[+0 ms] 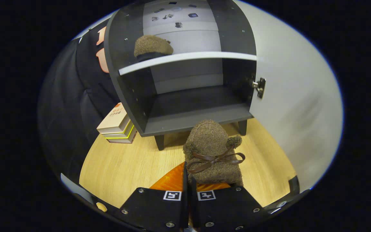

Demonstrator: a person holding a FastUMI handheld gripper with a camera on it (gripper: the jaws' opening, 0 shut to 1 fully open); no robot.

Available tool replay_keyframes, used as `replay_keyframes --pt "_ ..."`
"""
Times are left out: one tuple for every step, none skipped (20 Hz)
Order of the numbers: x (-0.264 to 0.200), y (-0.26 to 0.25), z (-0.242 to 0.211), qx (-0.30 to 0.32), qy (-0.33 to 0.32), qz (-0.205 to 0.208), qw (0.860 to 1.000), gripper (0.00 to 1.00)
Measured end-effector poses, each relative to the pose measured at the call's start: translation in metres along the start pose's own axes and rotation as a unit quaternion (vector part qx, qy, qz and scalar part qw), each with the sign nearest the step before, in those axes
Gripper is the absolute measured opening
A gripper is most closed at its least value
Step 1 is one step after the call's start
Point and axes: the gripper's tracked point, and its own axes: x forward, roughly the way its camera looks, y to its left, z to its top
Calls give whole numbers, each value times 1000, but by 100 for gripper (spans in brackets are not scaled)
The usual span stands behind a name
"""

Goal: Open the shoe cabinet door, grab the shoes and put them into the shoe cabinet, then close the shoe cabinet door.

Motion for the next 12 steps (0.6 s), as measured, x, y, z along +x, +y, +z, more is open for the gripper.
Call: replay_keyframes --pt "-10 2 16 -2 -10 0 1000 4" --pt "-18 4 32 -4 -18 1 1000 4" --pt "-25 5 48 -7 -26 1 1000 4" --pt "-30 6 66 -10 -36 1 999 4" --pt "-35 8 84 -17 -46 1 999 4" --pt "-39 8 102 -25 -60 -1 998 4" --pt "-39 6 121 -34 -71 -4 997 4" --pt "-41 5 138 -40 -83 -7 996 4" --pt "-39 5 159 -44 -93 -9 995 4" --pt "-35 6 177 -47 -100 -7 994 4" --pt "-31 7 195 -52 -106 -6 993 4" --pt "-26 8 210 -58 -112 -5 992 4"
